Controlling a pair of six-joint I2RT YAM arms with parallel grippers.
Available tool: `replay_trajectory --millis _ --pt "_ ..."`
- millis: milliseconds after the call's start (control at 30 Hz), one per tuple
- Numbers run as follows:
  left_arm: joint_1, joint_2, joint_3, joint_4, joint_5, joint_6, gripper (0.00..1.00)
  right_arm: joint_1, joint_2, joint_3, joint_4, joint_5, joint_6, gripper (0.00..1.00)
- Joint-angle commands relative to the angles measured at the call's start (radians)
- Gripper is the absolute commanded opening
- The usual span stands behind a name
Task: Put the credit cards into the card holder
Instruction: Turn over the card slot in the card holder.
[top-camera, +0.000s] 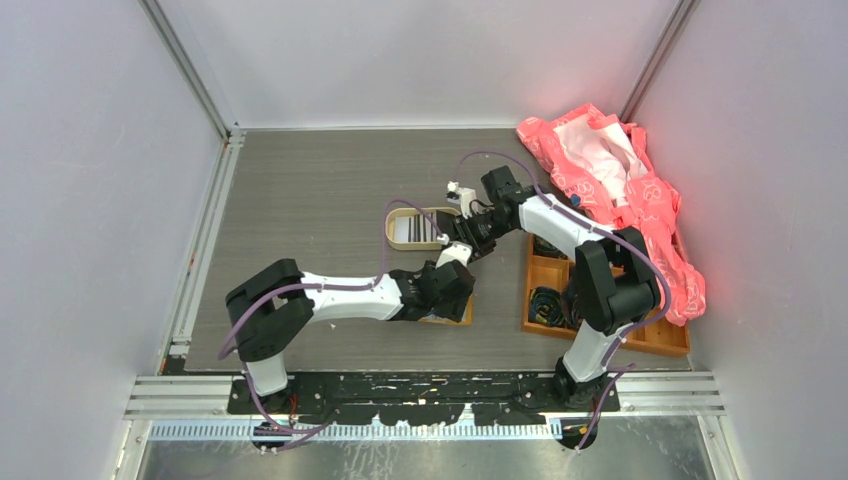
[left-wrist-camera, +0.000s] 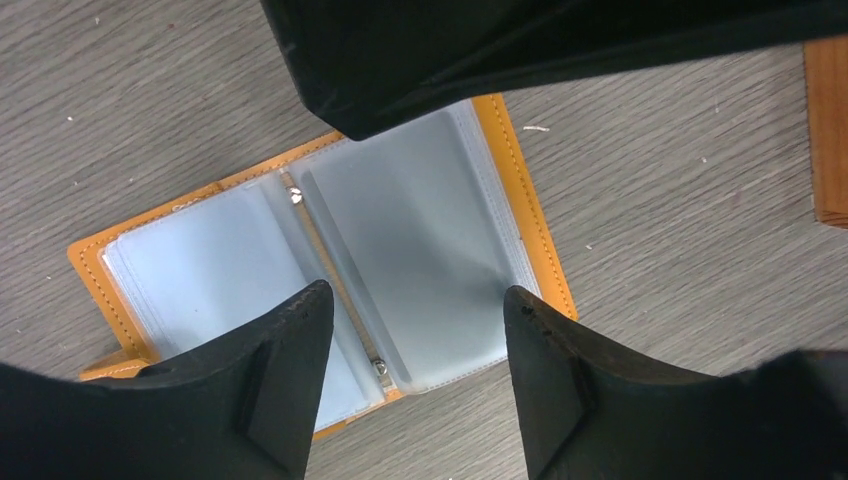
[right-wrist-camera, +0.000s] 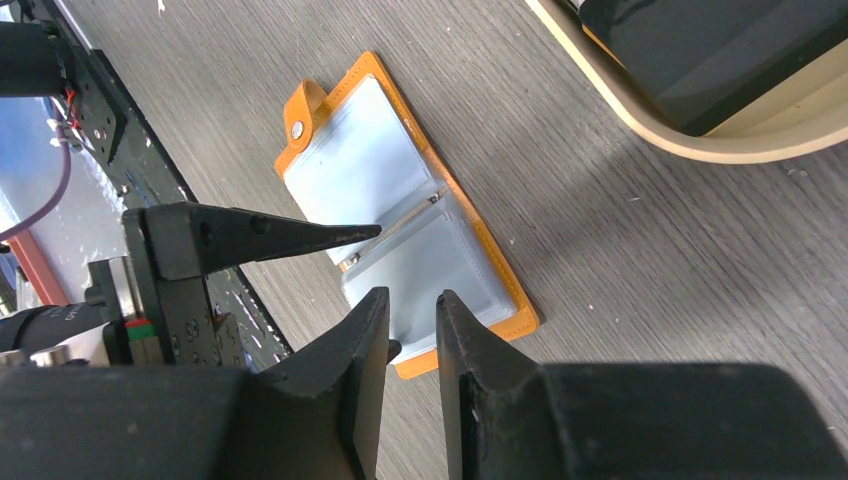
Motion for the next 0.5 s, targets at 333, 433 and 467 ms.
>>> replay_trajectory --millis 333,433,467 --pt "0.015 0.025 0.019 -0.004 0.016 -0.015 0.35 -0.002 -0.049 0.029 0.005 -0.016 -0.001 0.30" --pt "0.030 -0.001 -0.022 0.029 0.046 -0.025 0.29 -0.002 -0.047 0.029 0.003 -0.014 -0.002 0.30" --pt "0.037 -0.012 -0.038 0.046 0.060 -0.029 0.27 -0.002 -0.046 0.029 0.005 -0.013 -0.004 0.30"
